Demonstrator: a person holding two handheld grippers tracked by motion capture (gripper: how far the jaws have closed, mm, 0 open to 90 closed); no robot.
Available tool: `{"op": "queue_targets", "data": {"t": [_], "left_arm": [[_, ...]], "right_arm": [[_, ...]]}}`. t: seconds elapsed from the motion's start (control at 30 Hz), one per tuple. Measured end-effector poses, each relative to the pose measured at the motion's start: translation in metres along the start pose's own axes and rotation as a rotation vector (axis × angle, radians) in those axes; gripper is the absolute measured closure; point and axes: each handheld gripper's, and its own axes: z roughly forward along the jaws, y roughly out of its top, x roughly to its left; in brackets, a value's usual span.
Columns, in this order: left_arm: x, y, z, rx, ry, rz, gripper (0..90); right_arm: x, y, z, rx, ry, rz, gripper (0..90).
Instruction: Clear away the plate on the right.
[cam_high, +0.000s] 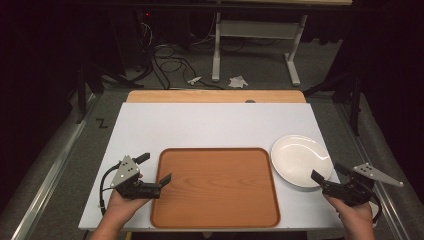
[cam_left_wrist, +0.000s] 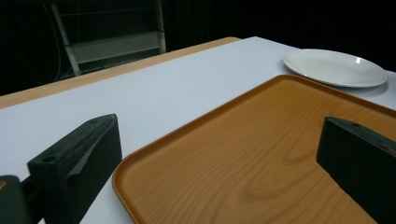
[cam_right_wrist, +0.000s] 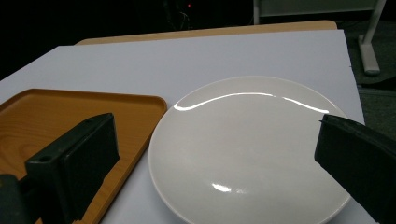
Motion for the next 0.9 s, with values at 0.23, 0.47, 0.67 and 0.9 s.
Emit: {"op": "queue_targets", "data": {"t": [0.23,0.47,0.67,0.9], "left_arm": [[0.000,0.000,0.000,-0.004,-0.007,0.000,0.8],[-0.001,0.000,0.000,-0.005,-0.014,0.007,0.8],[-0.001,0.000,0.000,-0.007,-0.018,0.010,0.8],[-0.002,0.000,0.000,-0.007,-0.027,0.012,0.8]], "right_arm": [[-0.006,-0.002,0.001,0.004,-0.001,0.032,1.0],[-0.013,-0.003,-0.002,0.003,0.003,0.094,1.0],[-0.014,-0.004,-0.003,0.011,-0.017,0.146,1.0],[-0.023,-0.010,0.001,0.041,0.025,0.261,1.0]]}}
